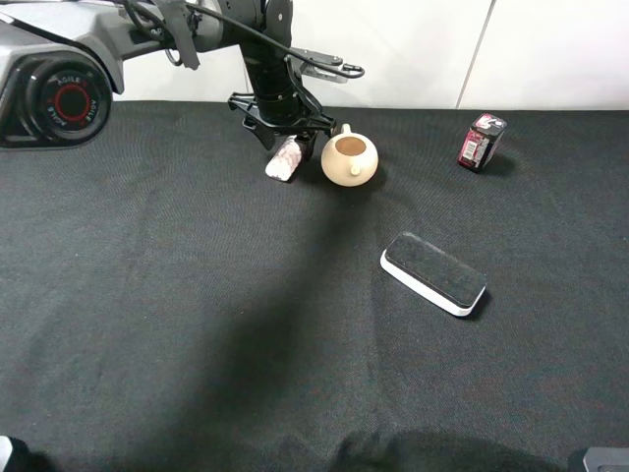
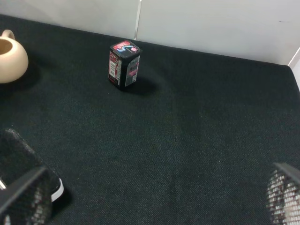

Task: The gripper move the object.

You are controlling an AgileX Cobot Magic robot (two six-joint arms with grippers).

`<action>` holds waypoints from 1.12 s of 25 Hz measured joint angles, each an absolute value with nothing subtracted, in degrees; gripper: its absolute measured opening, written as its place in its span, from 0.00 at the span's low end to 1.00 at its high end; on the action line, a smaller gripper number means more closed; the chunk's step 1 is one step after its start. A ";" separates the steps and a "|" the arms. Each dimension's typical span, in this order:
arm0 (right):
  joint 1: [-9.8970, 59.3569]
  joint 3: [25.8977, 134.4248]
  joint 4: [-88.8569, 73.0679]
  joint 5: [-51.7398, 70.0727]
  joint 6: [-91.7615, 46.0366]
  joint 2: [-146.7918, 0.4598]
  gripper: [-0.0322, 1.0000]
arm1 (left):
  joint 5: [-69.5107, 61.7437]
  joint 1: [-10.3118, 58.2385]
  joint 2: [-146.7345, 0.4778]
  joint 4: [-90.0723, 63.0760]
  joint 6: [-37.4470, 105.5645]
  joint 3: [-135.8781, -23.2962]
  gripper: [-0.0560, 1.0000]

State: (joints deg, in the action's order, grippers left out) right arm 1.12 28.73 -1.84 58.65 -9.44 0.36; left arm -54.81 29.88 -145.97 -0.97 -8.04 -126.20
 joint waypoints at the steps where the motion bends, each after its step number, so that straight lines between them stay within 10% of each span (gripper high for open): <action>1: 1.12 28.73 -1.84 58.65 -9.44 0.36 0.70 | -54.81 29.88 -145.97 -0.97 -8.04 -126.20 0.74; 28: 1.12 28.73 -1.84 58.65 -9.44 0.36 0.70 | -57.95 29.88 -139.81 3.57 -8.04 -126.38 0.78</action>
State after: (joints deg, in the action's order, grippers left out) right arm 1.12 28.73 -1.84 58.65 -9.44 0.36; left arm -57.95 29.88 -139.81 3.57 -8.04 -126.38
